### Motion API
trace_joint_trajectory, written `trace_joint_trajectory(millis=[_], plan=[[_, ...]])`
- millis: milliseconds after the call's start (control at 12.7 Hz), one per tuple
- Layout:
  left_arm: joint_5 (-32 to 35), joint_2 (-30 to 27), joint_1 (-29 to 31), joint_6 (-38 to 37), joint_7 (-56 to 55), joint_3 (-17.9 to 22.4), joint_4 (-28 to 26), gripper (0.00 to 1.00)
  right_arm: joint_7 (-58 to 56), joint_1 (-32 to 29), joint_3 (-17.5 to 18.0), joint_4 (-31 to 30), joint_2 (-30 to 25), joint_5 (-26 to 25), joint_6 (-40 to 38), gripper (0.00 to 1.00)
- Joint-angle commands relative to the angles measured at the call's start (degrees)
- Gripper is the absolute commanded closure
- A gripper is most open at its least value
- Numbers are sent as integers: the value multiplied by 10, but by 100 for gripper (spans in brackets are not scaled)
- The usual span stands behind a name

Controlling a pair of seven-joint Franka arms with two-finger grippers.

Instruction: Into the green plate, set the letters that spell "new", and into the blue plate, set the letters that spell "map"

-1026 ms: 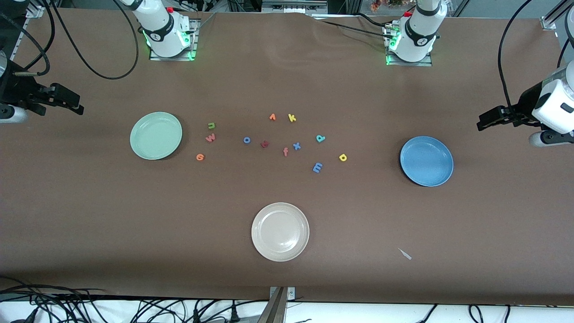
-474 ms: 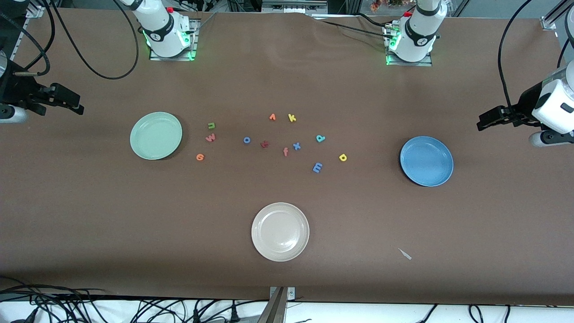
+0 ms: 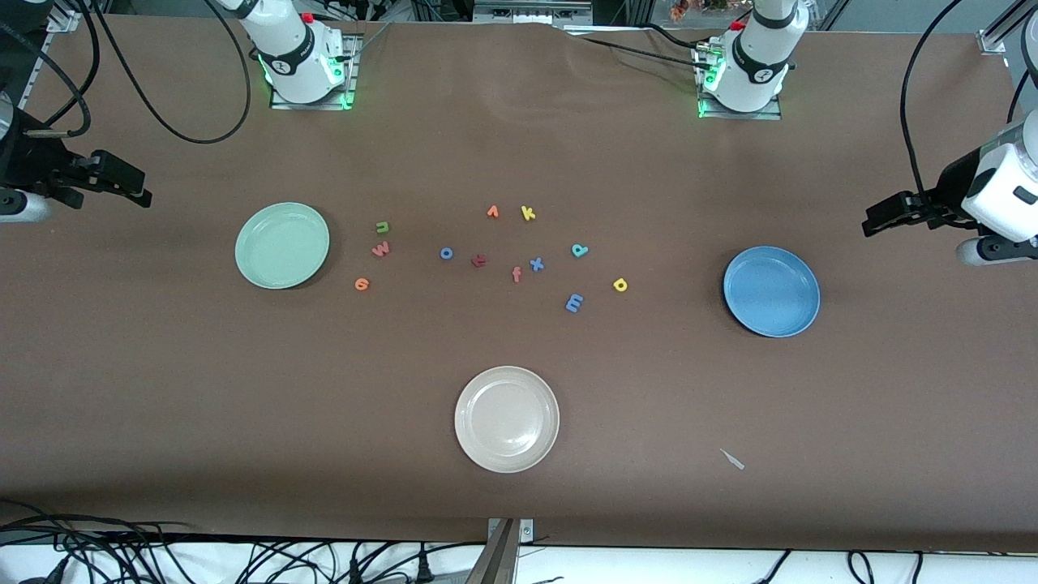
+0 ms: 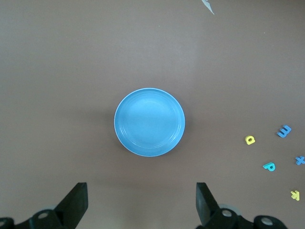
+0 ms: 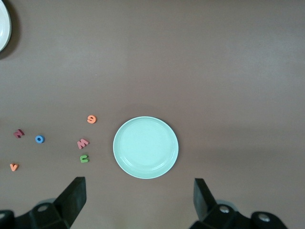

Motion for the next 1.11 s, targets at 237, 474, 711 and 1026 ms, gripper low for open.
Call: trace_joint_trajectory(millis=[237, 474, 711, 1026], plan=[[13, -6, 1, 5, 10, -2, -6, 0, 0, 0, 0, -14, -14, 1, -2, 0], [13, -6, 1, 6, 10, -2, -6, 0, 0, 0, -1, -16, -15, 1, -2, 0], [13, -6, 1, 6, 10, -2, -6, 0, 0, 0, 0, -15, -15, 1, -2, 0], [13, -5, 1, 6, 10, -2, -6, 0, 1, 0, 0, -15, -15, 1, -8, 0]])
